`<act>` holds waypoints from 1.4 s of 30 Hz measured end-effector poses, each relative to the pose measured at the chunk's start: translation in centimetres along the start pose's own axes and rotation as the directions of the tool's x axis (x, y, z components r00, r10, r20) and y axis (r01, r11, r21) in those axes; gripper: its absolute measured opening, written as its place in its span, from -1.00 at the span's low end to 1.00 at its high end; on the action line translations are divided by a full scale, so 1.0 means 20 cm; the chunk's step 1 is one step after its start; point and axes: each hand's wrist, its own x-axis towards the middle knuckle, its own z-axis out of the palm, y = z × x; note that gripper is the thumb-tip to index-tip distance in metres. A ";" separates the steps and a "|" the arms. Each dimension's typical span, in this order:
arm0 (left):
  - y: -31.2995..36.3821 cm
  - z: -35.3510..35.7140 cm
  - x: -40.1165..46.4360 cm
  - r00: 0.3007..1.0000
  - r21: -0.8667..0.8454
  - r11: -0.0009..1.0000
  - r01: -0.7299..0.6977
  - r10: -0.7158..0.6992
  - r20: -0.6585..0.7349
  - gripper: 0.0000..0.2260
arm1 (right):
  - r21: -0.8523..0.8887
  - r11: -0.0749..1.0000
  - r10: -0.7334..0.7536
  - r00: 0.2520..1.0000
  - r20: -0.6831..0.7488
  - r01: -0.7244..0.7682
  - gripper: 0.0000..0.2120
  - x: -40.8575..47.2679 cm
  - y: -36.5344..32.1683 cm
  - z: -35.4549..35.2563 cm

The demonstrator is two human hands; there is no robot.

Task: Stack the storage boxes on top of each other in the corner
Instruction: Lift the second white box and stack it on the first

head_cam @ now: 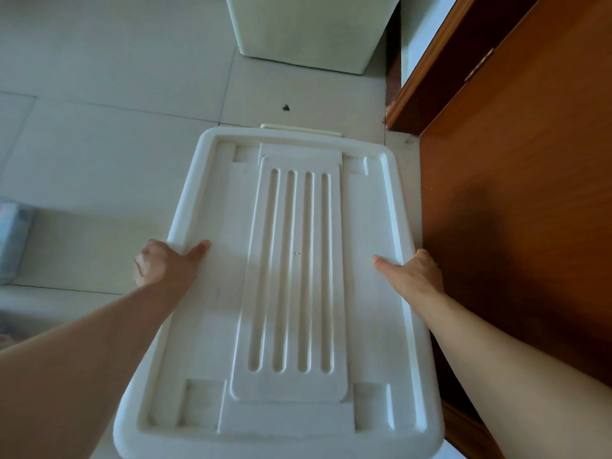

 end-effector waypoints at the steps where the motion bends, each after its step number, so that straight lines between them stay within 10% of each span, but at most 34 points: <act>1: 0.01 -0.05 -0.01 1.000 -0.016 1.000 -0.002 0.002 -0.003 -0.33 | 0.010 1.000 -0.005 1.000 -0.006 0.005 -0.21 -0.03 -0.04 -0.03; 22: 0.65 -1.41 0.03 0.985 -0.232 0.960 -0.156 0.135 -0.104 -0.39 | 0.182 0.978 -0.051 0.960 -0.276 0.104 -0.39 -0.67 -1.14 -0.82; 42: 1.59 -1.74 0.45 0.988 -0.348 0.930 -0.115 0.069 -0.141 -0.42 | 0.213 0.967 -0.077 0.960 -0.268 0.137 -0.29 -0.12 -2.09 -1.29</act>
